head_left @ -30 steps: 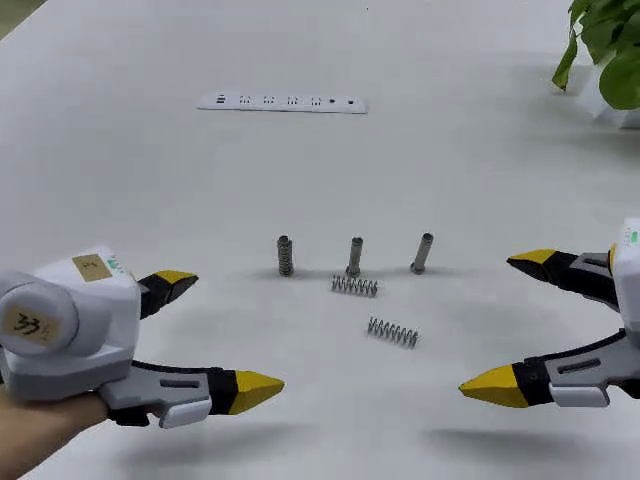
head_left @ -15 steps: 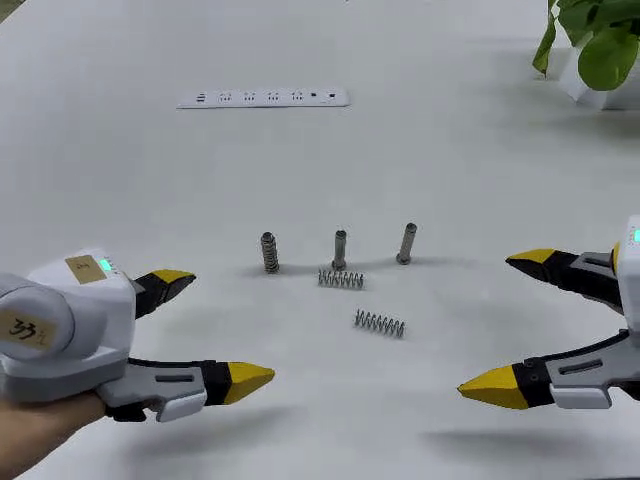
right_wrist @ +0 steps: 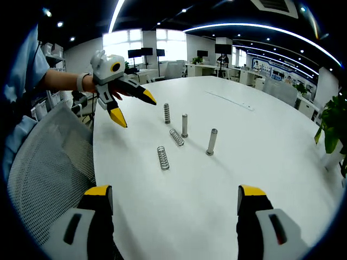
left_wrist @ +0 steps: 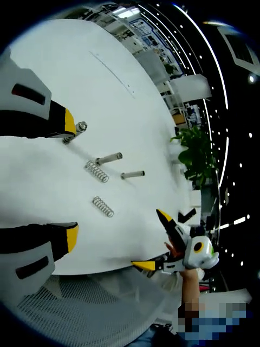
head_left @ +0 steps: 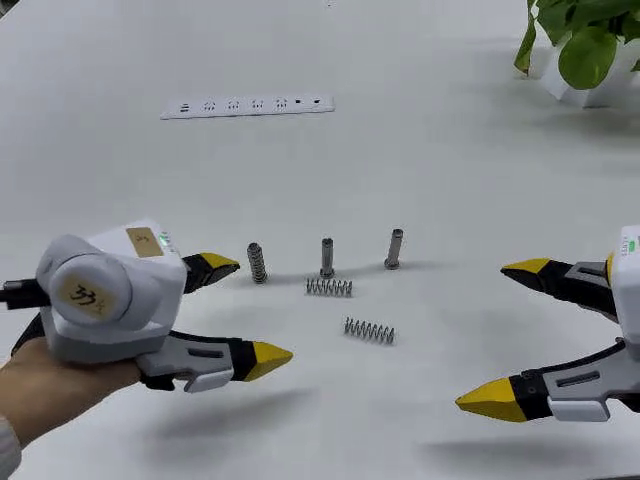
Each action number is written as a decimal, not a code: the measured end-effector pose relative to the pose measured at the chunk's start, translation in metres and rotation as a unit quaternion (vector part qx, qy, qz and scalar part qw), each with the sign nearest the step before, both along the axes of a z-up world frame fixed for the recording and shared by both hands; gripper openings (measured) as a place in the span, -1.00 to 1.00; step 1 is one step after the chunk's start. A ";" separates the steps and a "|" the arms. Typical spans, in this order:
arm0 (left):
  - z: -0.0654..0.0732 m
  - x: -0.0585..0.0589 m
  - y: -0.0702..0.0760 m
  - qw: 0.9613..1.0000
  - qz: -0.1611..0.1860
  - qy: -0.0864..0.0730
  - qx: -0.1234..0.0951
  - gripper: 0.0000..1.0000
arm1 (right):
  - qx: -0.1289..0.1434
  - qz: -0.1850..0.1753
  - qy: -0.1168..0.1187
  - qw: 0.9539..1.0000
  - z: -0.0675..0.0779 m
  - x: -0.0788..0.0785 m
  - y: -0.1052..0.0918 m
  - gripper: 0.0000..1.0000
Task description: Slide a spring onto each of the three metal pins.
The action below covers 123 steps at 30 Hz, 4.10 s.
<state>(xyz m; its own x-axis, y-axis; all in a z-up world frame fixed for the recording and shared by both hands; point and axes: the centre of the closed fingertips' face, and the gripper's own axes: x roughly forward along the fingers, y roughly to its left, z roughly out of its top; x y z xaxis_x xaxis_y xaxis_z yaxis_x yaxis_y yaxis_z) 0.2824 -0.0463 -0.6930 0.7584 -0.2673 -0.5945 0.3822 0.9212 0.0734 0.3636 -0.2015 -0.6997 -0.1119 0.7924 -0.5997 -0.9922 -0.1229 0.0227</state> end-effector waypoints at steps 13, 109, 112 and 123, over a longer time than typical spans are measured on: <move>-0.013 0.033 -0.002 0.999 -0.013 0.027 0.039 -0.24 | 0.005 0.000 0.007 1.000 0.001 -0.002 -0.004 0.90; -0.036 -0.020 -0.008 0.992 0.057 0.078 -0.079 -0.80 | 0.002 0.028 0.048 0.998 -0.013 -0.045 0.014 0.83; -0.032 -0.028 -0.012 0.994 0.048 0.062 -0.080 -0.80 | 0.001 0.036 0.053 0.998 -0.013 -0.049 0.017 0.83; -0.025 -0.041 -0.032 0.996 -0.010 0.028 -0.079 -0.80 | -0.012 0.079 0.057 0.995 -0.013 -0.066 0.030 0.75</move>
<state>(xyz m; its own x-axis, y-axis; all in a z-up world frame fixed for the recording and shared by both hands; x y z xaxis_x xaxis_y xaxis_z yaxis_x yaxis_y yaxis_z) 0.2413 -0.0778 -0.7182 0.7191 -0.3754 -0.5848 0.4002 0.9117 -0.0932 0.2975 -0.1711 -0.7128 -0.3031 0.7449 -0.5943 -0.9511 -0.2759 0.1392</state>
